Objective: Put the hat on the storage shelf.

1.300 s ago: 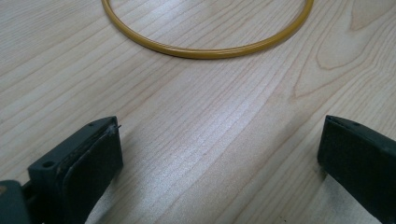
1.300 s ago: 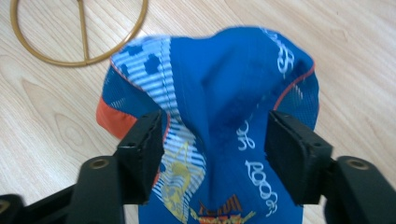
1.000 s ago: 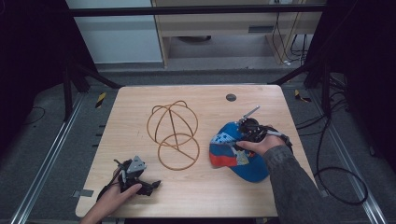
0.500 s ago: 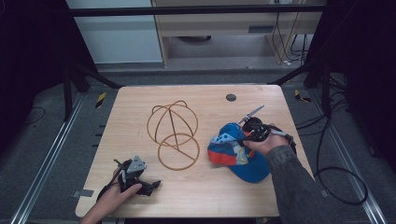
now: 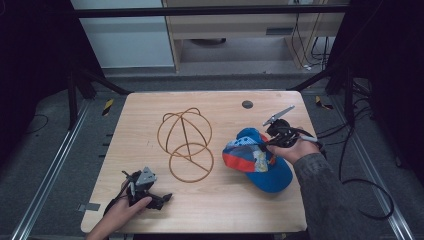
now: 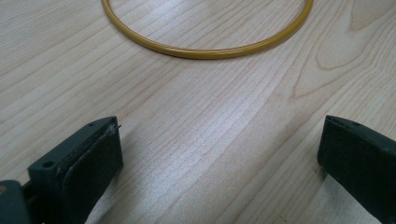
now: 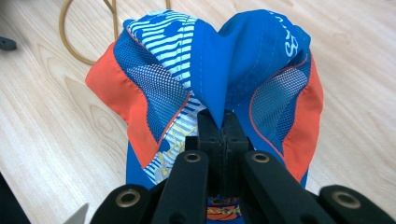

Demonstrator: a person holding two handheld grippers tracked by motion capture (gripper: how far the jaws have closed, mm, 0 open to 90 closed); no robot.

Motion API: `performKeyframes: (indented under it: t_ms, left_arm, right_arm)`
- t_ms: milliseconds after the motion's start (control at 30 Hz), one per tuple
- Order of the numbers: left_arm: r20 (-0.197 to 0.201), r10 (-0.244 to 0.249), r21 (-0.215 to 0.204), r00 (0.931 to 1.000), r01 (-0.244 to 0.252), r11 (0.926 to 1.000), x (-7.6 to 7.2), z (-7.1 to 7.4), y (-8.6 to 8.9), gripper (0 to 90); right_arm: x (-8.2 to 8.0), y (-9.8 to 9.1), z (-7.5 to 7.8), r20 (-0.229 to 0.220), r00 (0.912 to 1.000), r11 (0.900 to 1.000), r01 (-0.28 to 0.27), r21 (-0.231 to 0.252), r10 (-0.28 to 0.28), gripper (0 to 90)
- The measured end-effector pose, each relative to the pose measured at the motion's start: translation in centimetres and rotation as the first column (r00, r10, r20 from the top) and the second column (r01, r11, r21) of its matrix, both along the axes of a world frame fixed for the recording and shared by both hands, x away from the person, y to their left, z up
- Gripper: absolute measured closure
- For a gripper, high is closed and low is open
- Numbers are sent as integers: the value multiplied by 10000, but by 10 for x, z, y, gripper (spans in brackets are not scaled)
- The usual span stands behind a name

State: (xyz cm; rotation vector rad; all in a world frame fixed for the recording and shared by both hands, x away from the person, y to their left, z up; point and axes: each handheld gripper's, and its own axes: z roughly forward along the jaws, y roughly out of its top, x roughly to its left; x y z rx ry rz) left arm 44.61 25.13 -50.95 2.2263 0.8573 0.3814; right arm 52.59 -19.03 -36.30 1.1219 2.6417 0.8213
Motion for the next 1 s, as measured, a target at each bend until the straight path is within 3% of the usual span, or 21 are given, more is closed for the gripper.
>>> performKeyframes:
  t_ms: [100, 633, 1000]
  left_arm:
    - [6, 31, -43, 10000, -31, 10000, 0, 0, 0, 0]
    - [39, 6, -7, 10000, -6, 10000, 0, 0, 0, 0]
    - [29, 9, -7, 10000, -9, 10000, 0, 0, 0, 0]
  right_arm:
    - [-2, -2, 11, 214, 9998, 9999, -6, 150, 3, 900]
    - [-2, -5, 37, 571, 9984, 9998, -13, 194, 2, 900]
    - [-9, -13, 73, 1194, 9928, 9987, 0, 516, -61, 900]
